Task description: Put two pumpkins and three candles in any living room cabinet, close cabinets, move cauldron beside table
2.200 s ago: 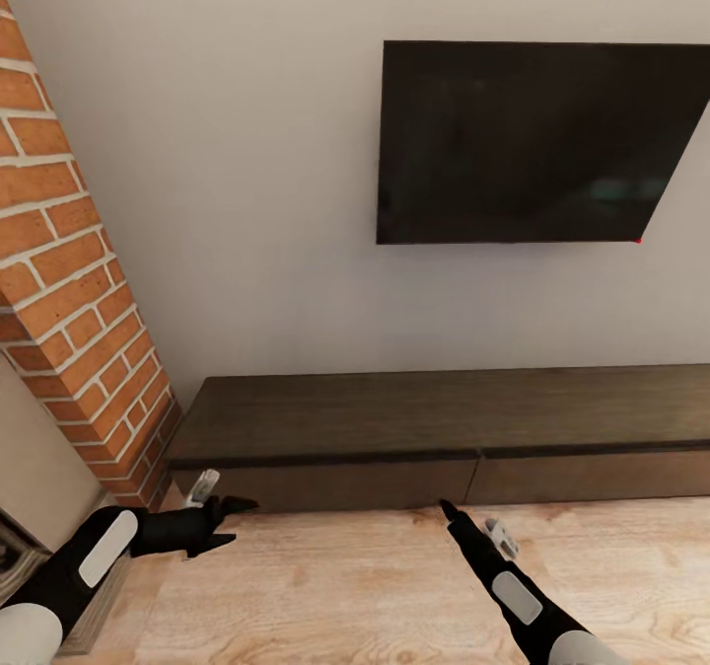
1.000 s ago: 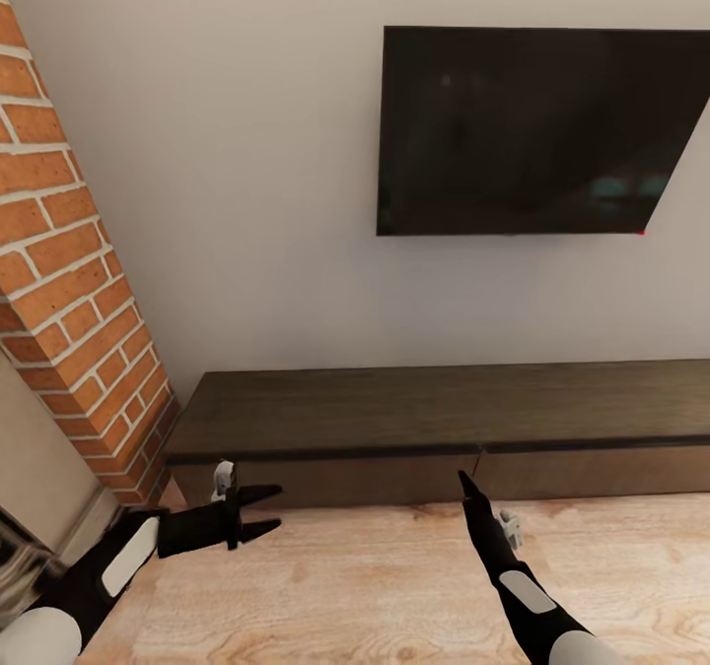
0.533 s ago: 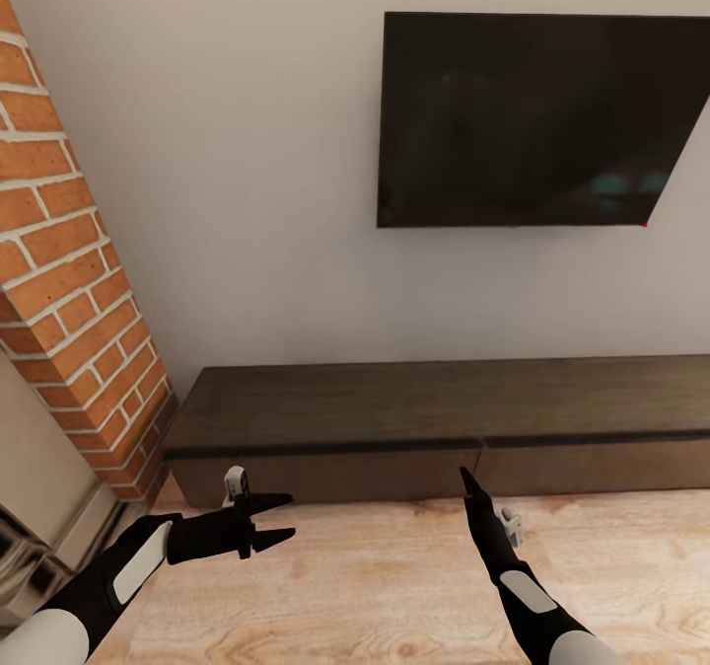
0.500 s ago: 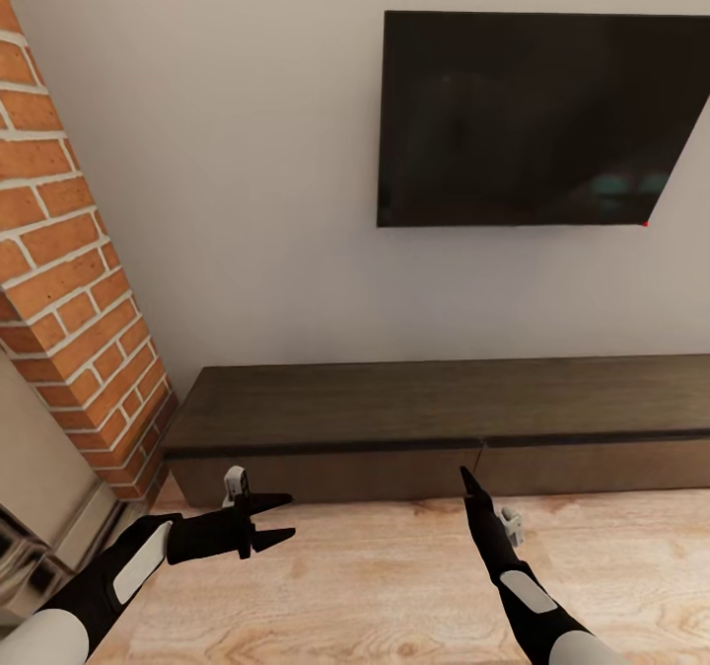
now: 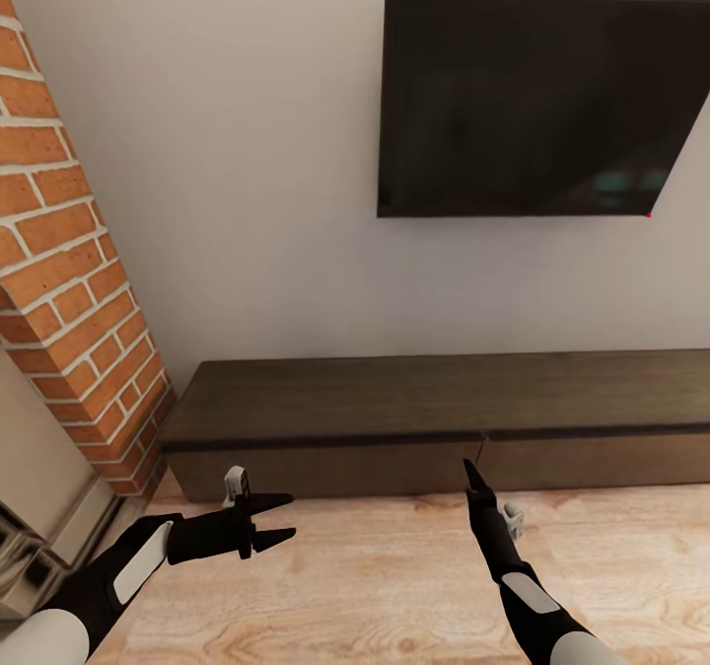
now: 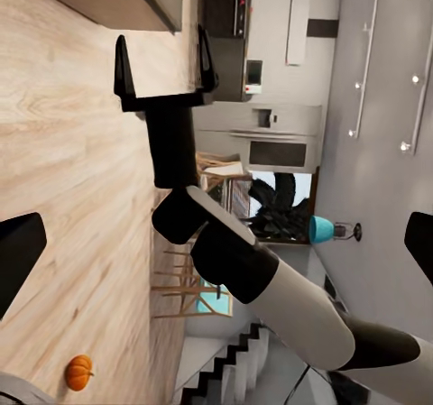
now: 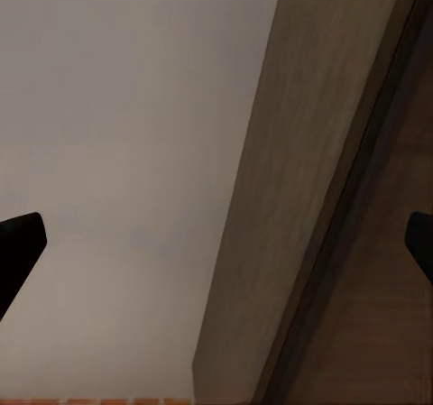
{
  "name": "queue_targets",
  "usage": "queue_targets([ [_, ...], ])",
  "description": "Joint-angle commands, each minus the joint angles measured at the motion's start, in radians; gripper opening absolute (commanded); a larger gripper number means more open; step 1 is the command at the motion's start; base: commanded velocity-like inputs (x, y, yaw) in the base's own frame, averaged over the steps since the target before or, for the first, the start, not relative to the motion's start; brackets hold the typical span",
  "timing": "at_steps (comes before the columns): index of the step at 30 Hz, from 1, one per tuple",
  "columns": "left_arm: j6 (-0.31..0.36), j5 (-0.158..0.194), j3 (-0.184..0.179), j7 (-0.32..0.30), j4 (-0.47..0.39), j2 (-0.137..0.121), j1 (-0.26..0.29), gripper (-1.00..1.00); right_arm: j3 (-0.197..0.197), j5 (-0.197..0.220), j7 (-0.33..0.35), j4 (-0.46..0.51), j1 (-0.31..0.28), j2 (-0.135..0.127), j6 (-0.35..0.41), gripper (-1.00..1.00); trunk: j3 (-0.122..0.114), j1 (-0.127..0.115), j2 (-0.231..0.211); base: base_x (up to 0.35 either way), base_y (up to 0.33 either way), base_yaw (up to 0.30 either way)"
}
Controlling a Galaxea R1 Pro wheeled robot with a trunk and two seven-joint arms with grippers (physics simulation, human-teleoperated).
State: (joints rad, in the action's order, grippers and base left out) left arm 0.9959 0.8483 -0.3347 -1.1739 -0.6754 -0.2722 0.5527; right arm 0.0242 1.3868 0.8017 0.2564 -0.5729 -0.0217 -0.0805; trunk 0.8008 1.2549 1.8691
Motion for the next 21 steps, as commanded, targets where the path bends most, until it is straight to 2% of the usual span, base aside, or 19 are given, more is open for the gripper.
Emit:
queue_targets([
  [1,0.006,0.005,-0.004,-0.003,0.0,-0.001,0.001,1.0,0.002,-0.001,0.01,-0.001,-0.001,0.0,0.0,1.0,0.004,0.004,0.008,0.0,0.0,0.0],
  [8,0.006,0.005,-0.004,-0.003,0.0,-0.001,0.001,1.0,-0.005,-0.011,0.011,-0.002,-0.001,0.001,-0.01,1.0,0.026,0.031,0.057,0.0,0.0,0.0],
  [17,0.006,0.005,-0.004,-0.004,0.0,-0.001,0.001,1.0,0.0,0.003,0.01,-0.004,-0.001,0.003,0.003,1.0,0.054,0.065,0.12,0.0,0.0,0.0],
  [21,0.005,0.005,-0.004,-0.005,0.0,-0.001,0.001,1.0,0.001,0.005,0.015,-0.004,-0.001,0.003,0.069,1.0,0.067,0.08,0.148,0.0,0.0,0.0],
])
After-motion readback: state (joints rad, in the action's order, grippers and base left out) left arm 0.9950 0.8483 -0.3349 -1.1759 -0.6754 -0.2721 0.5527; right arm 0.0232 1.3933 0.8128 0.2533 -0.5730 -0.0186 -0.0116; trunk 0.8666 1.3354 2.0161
